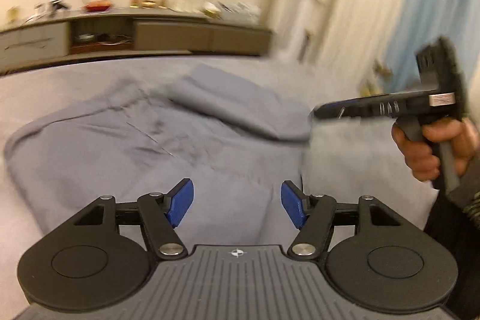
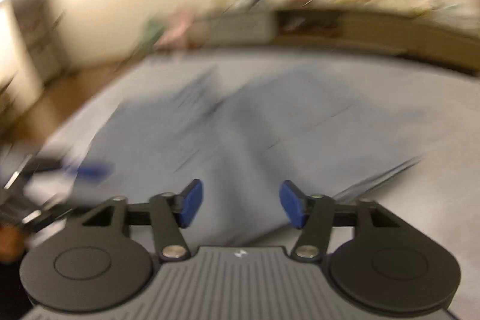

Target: Fold clothes

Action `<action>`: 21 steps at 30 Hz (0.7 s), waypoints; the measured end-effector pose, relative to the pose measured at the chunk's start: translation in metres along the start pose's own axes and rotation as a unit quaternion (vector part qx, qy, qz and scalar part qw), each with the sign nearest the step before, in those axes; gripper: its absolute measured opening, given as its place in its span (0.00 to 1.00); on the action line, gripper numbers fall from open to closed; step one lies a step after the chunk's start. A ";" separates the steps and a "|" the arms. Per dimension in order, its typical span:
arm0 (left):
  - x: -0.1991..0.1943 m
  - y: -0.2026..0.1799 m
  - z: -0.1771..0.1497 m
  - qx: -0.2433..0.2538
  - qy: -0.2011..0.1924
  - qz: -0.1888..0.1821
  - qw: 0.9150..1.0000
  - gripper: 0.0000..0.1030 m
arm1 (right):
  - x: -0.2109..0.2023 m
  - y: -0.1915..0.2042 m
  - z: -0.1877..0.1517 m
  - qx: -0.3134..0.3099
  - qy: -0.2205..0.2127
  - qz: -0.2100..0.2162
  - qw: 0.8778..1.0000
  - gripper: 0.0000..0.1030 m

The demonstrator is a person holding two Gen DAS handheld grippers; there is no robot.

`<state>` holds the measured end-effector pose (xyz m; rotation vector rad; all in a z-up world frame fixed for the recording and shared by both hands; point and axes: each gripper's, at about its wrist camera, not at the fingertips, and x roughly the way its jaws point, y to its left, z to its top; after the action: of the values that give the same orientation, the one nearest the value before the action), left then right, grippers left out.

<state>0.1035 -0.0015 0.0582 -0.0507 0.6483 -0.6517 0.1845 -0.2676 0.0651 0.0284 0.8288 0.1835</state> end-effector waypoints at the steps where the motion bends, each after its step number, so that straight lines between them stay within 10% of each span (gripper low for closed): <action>1: -0.001 0.003 0.003 -0.019 0.000 0.002 1.000 0.65 | 0.001 -0.018 0.007 0.012 -0.005 -0.006 1.000 0.72; 6: 0.003 0.005 0.022 -0.072 0.017 0.001 0.997 0.66 | 0.007 -0.108 0.041 0.070 -0.031 -0.037 0.996 0.72; 11: 0.026 -0.008 0.072 -0.094 0.021 -0.026 0.995 0.72 | 0.037 -0.123 0.026 0.081 -0.027 0.019 0.996 0.69; 16: 0.106 -0.033 0.146 -0.073 0.047 -0.018 0.996 0.88 | 0.039 -0.098 0.021 0.036 -0.027 0.043 0.998 0.21; 21: 0.200 -0.057 0.187 -0.043 0.111 0.028 0.992 0.88 | -0.002 -0.055 0.025 -0.049 -0.103 0.053 0.992 0.14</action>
<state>0.3011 -0.1914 0.1128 -0.0394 0.8898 -0.5807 0.2098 -0.3210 0.0777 -0.0003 0.6119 0.3160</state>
